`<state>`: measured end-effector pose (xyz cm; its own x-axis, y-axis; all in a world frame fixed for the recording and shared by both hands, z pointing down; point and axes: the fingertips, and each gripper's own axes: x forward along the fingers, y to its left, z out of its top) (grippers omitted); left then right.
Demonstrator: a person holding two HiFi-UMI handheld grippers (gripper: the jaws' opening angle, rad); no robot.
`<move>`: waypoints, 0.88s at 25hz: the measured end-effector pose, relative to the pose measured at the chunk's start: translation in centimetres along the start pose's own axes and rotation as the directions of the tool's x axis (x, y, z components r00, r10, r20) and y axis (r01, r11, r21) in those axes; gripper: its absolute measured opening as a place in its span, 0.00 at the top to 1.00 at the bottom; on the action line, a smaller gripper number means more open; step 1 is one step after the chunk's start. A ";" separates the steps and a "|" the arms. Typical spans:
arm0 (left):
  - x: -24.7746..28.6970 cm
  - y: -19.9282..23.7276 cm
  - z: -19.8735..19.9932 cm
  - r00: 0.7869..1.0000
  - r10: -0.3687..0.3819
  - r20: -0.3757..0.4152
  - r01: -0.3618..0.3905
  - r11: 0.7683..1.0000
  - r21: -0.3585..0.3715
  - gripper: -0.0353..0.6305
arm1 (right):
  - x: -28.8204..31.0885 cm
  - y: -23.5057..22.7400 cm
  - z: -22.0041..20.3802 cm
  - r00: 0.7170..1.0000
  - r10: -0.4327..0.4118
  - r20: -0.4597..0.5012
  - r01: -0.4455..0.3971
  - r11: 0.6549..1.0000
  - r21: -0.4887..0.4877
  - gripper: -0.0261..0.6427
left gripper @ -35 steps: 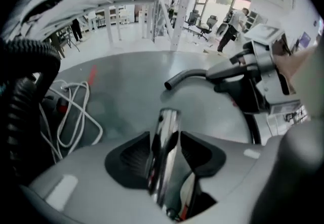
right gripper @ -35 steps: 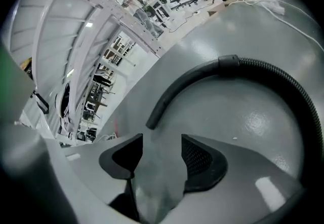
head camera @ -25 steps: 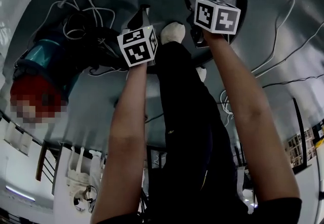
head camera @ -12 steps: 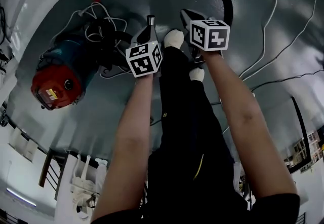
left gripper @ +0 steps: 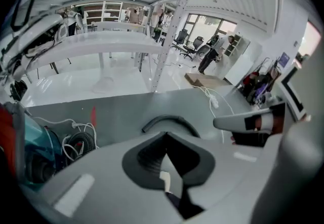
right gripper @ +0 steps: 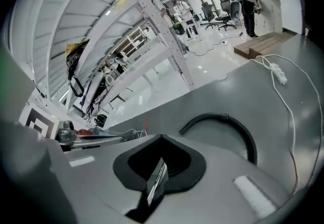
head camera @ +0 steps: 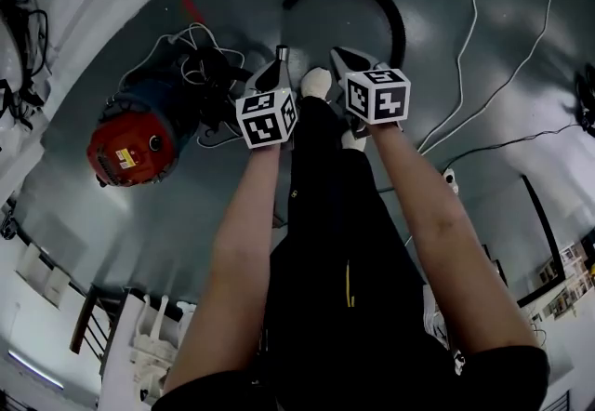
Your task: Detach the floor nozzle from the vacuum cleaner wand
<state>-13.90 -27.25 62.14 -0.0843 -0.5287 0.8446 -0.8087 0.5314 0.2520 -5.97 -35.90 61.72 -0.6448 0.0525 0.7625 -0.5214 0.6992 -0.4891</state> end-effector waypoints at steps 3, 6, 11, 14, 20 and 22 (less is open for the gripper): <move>-2.4 -0.5 2.2 1.000 -0.012 0.011 0.012 1.000 0.009 0.93 | -2.2 1.7 1.2 1.000 -0.004 0.005 0.004 1.000 -0.020 0.96; -4.9 -1.2 4.3 0.999 -0.027 0.035 0.027 0.999 0.017 0.93 | -4.1 3.2 2.8 1.000 -0.008 0.021 0.009 0.999 -0.044 0.96; -9.1 -1.6 6.0 0.998 -0.051 0.040 0.050 0.998 0.026 0.93 | -7.8 6.0 5.2 0.998 -0.010 0.069 0.014 0.998 -0.058 0.96; -11.6 -1.5 7.2 0.997 -0.062 0.043 0.061 0.998 0.026 0.93 | -9.8 7.4 5.9 0.997 -0.013 0.071 0.017 0.998 -0.068 0.96; -14.9 -1.9 8.7 0.996 -0.088 0.032 0.086 0.993 0.080 0.93 | -13.1 9.5 7.5 0.995 -0.024 0.100 0.030 0.998 -0.056 0.96; -15.4 -2.0 8.7 0.996 -0.089 0.032 0.086 0.993 0.080 0.93 | -13.5 10.2 7.5 0.995 -0.019 0.098 0.026 0.997 -0.070 0.97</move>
<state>-16.09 -25.92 44.53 -0.0310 -0.5947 0.8033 -0.8571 0.4293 0.2848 -6.82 -34.86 43.29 -0.6865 -0.0304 0.7265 -0.4972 0.7487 -0.4385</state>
